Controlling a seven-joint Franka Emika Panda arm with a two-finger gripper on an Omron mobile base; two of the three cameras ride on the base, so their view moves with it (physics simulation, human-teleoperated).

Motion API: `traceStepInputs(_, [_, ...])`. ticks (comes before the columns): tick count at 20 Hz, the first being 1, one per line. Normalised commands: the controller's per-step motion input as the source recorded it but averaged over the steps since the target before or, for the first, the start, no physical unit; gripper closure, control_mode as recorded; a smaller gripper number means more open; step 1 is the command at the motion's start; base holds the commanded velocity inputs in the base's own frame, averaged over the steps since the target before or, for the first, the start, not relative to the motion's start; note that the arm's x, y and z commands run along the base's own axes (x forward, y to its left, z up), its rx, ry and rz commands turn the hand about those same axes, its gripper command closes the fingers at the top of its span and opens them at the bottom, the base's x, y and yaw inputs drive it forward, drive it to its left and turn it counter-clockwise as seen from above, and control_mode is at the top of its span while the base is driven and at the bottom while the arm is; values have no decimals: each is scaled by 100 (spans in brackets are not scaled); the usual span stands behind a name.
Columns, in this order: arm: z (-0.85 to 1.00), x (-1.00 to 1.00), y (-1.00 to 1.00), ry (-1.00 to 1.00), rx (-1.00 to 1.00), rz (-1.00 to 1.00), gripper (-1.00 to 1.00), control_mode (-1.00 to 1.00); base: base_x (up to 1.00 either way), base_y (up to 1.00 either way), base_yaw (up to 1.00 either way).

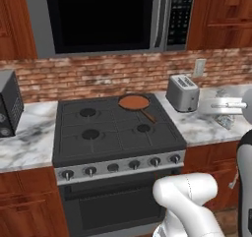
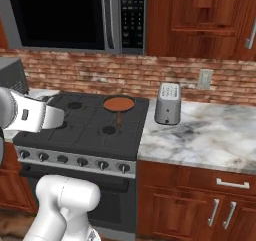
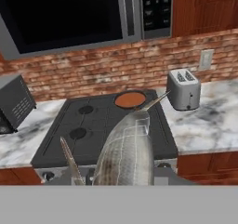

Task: Retrieve the fish from the fridge and place it on the saucepan with marinade on the stove.

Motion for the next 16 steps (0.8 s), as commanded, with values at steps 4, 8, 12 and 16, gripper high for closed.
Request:
traceStepInputs(4, [0, 0, 0, 0, 0, 0, 100, 100, 42, -41, 10])
traceStepInputs(8, [0, 0, 0, 0, 0, 0, 100, 100, 35, -43, 7])
traceStepInputs(12, [0, 0, 0, 0, 0, 0, 100, 100, 41, -34, 5])
traceStepInputs(16, [0, 0, 0, 0, 0, 0, 100, 100, 52, -14, 2])
